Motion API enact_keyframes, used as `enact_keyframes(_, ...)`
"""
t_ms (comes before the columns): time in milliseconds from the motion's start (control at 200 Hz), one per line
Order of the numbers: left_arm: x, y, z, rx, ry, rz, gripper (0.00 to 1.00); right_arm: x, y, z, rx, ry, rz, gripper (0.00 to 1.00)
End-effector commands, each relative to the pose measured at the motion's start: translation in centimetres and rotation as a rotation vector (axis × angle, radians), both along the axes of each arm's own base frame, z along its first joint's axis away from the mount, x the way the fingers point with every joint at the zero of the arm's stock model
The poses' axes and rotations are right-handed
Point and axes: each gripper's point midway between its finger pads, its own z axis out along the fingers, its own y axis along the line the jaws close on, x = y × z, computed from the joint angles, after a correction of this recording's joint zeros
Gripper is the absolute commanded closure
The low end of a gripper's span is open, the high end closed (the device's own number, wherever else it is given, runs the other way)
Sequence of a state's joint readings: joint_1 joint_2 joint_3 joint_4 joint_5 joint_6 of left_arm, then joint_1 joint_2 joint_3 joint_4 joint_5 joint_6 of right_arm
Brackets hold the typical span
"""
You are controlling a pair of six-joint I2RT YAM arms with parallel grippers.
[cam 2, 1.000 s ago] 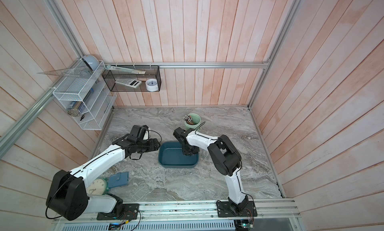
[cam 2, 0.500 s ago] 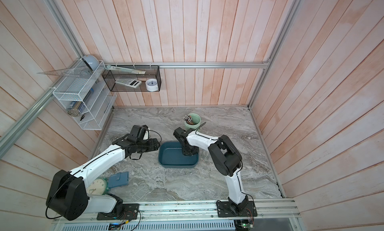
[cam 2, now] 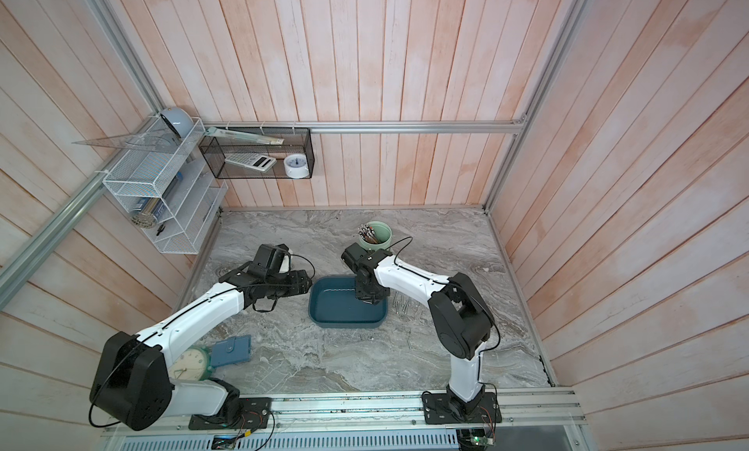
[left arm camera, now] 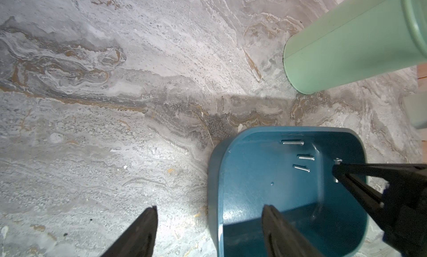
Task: Take out the screws from the storage box
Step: Pick up the screw from the storage box, then place the screw at the center of the board.
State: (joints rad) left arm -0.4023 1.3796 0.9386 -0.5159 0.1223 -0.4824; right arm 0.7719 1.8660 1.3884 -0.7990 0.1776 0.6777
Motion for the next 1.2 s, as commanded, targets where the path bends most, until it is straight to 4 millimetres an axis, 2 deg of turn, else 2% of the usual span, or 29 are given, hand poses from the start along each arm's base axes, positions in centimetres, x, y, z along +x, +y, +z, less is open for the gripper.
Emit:
enact_keyframes(0, 0.6, -0.1, 0.8, 0.005, -0.037, -0.001, 0.23, -0.2, 0.6, 0.8, 0.035, -0.015, 0.000, 0.93)
enact_keyframes(110, 0.6, -0.1, 0.8, 0.006, -0.038, 0.000, 0.23, 0.0, 0.1, 2.2, 0.040, -0.060, -0.004, 0.93)
enact_keyframes(260, 0.6, 0.0, 0.8, 0.008, -0.039, 0.002, 0.23, -0.2, -1.6, 4.9, 0.087, -0.126, -0.039, 0.93)
enact_keyframes(380, 0.6, 0.0, 0.9, 0.009, -0.040, 0.003, 0.23, -0.3, -4.6, 6.2, 0.127, -0.174, -0.130, 0.93)
enact_keyframes(520, 0.6, 0.0, 0.9, 0.007, -0.042, 0.003, 0.23, -0.4, -9.7, 6.7, 0.083, -0.263, -0.260, 0.93)
enact_keyframes(640, 0.7, 0.0, 1.0, 0.007, -0.043, 0.003, 0.23, -0.4, -12.0, 7.0, 0.092, -0.328, -0.301, 0.91)
enact_keyframes(770, 0.7, 0.0, 0.9, 0.009, -0.044, 0.003, 0.23, -0.7, -12.3, 5.7, 0.105, -0.298, -0.301, 0.91)
enact_keyframes(1095, 0.7, 0.0, 0.8, 0.012, -0.040, 0.003, 0.23, -1.2, -9.6, -0.6, 0.057, -0.037, -0.182, 0.90)
enact_keyframes(1195, 0.7, 0.0, 0.8, 0.012, -0.040, 0.003, 0.23, -1.5, -9.5, -2.2, 0.030, 0.018, -0.175, 0.90)
